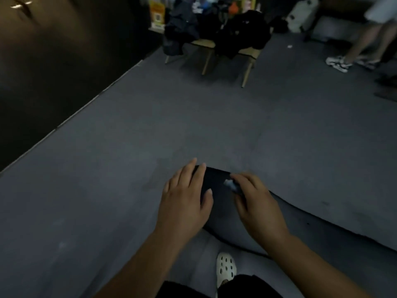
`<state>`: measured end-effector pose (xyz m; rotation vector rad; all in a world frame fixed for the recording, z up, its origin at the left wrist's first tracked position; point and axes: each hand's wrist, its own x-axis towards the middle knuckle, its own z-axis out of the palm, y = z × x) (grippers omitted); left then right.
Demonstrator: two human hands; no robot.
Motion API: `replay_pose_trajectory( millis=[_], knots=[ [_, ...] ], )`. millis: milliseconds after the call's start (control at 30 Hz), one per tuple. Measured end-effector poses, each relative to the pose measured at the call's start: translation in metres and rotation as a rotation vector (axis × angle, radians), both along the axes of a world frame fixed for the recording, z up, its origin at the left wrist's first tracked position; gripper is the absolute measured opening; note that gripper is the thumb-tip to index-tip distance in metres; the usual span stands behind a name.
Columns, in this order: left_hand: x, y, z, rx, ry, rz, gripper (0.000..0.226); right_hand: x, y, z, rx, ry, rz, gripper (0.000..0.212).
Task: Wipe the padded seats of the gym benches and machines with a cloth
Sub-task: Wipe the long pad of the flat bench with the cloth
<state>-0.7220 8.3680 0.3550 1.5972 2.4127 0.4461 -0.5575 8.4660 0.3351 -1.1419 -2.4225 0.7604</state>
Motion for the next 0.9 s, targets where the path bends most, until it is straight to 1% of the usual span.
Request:
replay_pose_trajectory(
  millis=[200,300,400,500,567,700,900],
  knots=[
    [-0.088,0.073,-0.011,-0.058,-0.027,-0.195,0.063,-0.063,0.037,-0.016,-0.025,0.005,-0.201,0.035],
    [-0.152,0.112,-0.015,-0.022,-0.013,-0.302,0.063,-0.12,0.052,-0.026,-0.017,0.008,-0.316,0.037],
    [-0.218,0.145,-0.012,-0.015,0.012,-0.443,0.064,-0.185,0.067,-0.028,0.003,0.051,-0.473,0.036],
    [-0.278,0.169,-0.003,-0.038,0.047,-0.547,0.063,-0.244,0.08,-0.017,-0.009,0.093,-0.595,0.036],
    [-0.308,0.184,0.002,-0.02,0.056,-0.584,0.063,-0.274,0.088,-0.008,-0.006,0.088,-0.626,0.036],
    [-0.341,0.231,0.01,0.013,0.067,-0.673,0.061,-0.312,0.119,0.009,0.03,0.095,-0.689,0.035],
    [-0.349,0.322,0.009,0.057,0.08,-0.83,0.06,-0.33,0.187,0.006,0.059,0.165,-0.862,0.033]
  ],
)
